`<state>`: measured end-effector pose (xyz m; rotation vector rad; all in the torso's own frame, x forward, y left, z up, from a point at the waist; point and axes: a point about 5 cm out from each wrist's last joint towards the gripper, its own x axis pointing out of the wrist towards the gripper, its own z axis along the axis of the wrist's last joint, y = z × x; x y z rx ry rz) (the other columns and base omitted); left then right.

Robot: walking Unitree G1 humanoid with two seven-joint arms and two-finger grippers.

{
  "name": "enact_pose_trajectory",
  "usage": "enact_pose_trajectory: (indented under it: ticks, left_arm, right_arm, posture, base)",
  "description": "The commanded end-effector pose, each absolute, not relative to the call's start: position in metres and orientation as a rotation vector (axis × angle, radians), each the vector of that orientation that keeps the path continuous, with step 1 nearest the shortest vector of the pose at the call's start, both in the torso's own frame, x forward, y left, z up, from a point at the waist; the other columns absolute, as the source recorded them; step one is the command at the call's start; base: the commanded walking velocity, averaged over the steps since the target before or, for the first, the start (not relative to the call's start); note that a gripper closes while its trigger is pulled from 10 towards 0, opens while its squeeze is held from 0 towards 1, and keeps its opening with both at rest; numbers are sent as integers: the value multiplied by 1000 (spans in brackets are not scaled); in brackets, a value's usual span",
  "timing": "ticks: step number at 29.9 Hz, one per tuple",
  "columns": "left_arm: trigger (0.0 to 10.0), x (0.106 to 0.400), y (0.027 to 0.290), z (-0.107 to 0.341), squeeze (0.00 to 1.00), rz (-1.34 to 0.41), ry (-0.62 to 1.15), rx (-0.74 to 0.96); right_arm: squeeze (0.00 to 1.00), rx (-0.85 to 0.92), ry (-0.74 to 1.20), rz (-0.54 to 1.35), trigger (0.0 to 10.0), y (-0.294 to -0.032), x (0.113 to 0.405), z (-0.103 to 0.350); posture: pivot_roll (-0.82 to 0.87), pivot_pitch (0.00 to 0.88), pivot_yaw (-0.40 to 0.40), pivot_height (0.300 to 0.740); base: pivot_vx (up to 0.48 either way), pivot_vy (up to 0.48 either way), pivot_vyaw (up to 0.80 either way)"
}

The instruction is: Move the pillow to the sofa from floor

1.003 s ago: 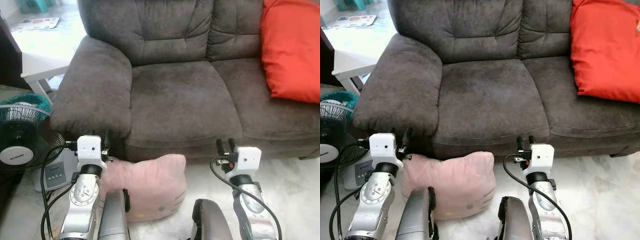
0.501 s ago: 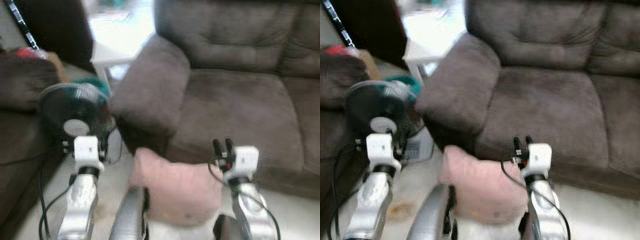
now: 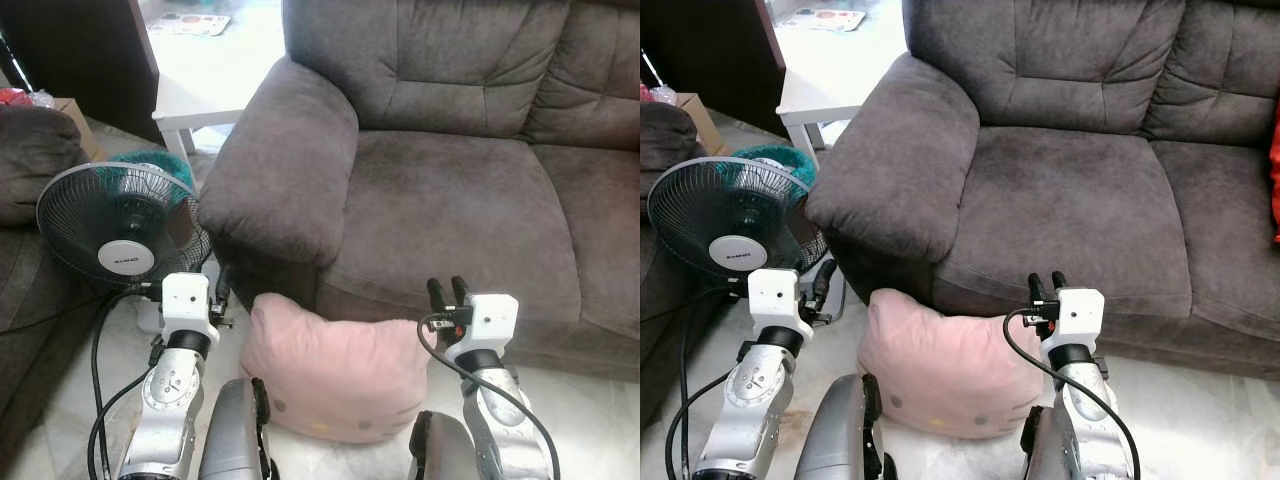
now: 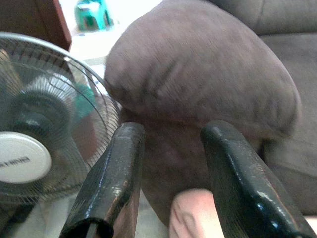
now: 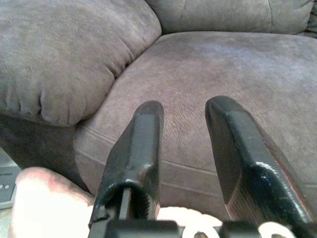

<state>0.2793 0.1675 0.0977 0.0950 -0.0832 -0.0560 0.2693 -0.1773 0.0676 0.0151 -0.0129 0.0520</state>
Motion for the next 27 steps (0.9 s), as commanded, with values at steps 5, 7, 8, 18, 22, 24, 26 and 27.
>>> enact_pose_trajectory:
  ticks: [5,7,8,18,22,24,26,27]
  left_arm:
    - [10000,276,166,88,0,-99,-61,168]
    - [10000,275,166,86,0,-93,-56,165]
    - [10000,275,166,86,0,-93,-56,165]
    - [10000,275,166,86,0,-85,-62,165]
    - [10000,275,166,86,0,-80,-63,168]
    - [10000,275,167,87,0,-78,-64,169]
    - [10000,275,167,87,0,-77,-64,169]
    - [10000,275,167,88,0,-77,-65,169]
  right_arm:
    - [0,23,4,39,10000,-179,267,64]
    - [0,24,1,39,10000,-179,267,64]
    - [0,24,1,39,10000,-179,267,64]
    - [0,21,1,43,10000,-178,268,64]
    - [0,20,2,46,10000,-177,268,63]
    - [0,19,2,48,10000,-177,268,63]
    - [0,19,2,48,10000,-176,268,63]
    - [0,19,2,48,10000,-176,268,63]
  posture:
    - [102,95,-12,538]
    - [104,95,-13,538]
    - [104,95,-13,538]
    - [103,97,-13,538]
    - [103,97,-12,538]
    - [103,97,-11,538]
    - [104,97,-10,538]
    - [104,97,-10,538]
  base:
    - [0,0,0]
    - [0,0,0]
    - [0,0,0]
    - [0,0,0]
    - [0,0,0]
    - [268,0,0]
    - [287,0,0]
    - [311,0,0]
